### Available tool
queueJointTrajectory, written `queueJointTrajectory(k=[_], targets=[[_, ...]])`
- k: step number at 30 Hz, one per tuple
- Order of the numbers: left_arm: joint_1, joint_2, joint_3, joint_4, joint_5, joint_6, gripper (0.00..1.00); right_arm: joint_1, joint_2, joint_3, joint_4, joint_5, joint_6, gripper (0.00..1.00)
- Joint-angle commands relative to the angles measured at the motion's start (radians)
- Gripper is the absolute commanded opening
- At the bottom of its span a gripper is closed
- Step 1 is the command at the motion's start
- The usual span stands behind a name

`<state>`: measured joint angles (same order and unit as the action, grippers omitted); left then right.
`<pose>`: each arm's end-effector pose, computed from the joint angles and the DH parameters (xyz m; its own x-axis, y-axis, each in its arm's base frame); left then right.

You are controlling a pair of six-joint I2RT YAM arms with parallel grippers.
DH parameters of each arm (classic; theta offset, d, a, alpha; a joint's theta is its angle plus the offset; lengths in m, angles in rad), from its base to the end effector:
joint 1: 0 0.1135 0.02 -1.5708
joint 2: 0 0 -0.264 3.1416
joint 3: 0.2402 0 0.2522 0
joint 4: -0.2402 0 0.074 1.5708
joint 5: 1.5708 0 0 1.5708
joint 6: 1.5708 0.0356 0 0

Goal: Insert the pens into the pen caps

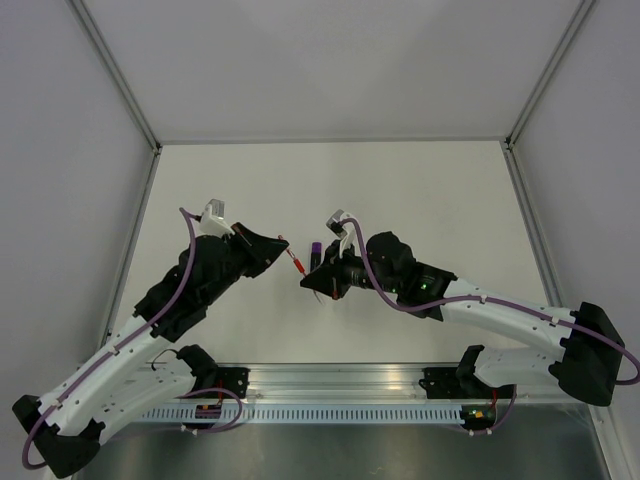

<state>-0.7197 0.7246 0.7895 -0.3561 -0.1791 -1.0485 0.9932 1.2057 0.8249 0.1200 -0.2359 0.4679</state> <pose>0.1300 -0.1055 0.3329 -0.5586 -0.6444 -0.5222 0.0725 0.5893 -0.8047 0.1461 0.2395 0.2968 -0.5487 -0.0387 -0.8352 -0.7736 0.4024 0.4896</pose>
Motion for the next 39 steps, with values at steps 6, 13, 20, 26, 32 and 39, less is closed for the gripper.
queueJointTrajectory(k=[6, 13, 20, 26, 32, 39], targets=[[-0.003, -0.034, -0.003, 0.034, -0.002, -0.025, 0.02, 0.009, 0.008, 0.013, 0.032, -0.014, 0.008, 0.0], [-0.003, -0.04, 0.001, 0.026, 0.007, -0.019, 0.02, 0.01, 0.008, 0.016, 0.027, -0.011, 0.005, 0.0], [-0.003, -0.051, -0.041, 0.046, 0.026, -0.028, 0.02, 0.012, 0.005, 0.014, 0.027, -0.005, 0.005, 0.0], [-0.001, -0.039, -0.065, 0.075, 0.067, -0.002, 0.02, 0.012, 0.02, 0.023, 0.026, -0.002, 0.005, 0.0], [-0.003, -0.027, -0.092, 0.12, 0.098, 0.004, 0.02, 0.012, 0.022, 0.02, 0.021, 0.015, 0.008, 0.0], [-0.004, -0.002, -0.131, 0.175, 0.158, 0.061, 0.02, 0.01, 0.006, 0.016, 0.021, 0.06, 0.011, 0.0]])
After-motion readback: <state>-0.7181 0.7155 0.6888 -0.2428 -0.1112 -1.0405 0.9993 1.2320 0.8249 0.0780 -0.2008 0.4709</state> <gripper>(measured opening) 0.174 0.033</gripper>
